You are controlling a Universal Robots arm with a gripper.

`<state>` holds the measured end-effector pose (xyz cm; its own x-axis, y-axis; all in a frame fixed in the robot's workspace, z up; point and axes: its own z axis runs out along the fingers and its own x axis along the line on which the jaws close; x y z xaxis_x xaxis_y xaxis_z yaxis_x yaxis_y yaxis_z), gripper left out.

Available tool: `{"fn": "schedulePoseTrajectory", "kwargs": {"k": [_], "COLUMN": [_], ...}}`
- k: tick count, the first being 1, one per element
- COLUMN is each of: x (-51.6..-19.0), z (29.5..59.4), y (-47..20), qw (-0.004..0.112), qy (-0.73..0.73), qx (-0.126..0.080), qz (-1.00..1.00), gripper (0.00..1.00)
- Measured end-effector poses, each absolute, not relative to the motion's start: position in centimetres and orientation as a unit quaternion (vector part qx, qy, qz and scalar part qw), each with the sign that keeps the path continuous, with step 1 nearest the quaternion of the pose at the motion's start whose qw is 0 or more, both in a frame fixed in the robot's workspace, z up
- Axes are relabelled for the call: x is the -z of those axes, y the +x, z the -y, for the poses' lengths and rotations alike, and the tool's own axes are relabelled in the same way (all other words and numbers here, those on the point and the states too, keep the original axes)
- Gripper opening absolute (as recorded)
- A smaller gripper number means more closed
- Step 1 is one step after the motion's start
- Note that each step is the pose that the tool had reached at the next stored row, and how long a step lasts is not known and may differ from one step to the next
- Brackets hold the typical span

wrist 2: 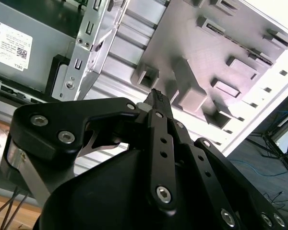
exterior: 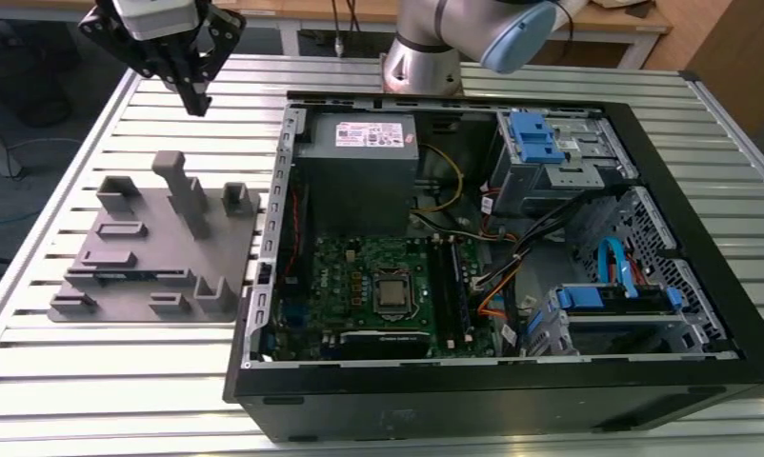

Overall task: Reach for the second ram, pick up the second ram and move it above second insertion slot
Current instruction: 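Reach for the second ram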

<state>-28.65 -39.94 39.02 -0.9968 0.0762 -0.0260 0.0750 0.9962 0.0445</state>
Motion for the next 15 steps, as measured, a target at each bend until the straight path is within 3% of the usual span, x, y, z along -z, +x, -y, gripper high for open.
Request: {"fn": "schedulePoseTrajectory", "kwargs": {"k": [15], "x": [-38.6], "z": [41.1], "y": [-31.2], "qw": [0.014], "qy": [0.038], "qx": [-0.022], "qz": [-0.999], "gripper": [0.11]}}
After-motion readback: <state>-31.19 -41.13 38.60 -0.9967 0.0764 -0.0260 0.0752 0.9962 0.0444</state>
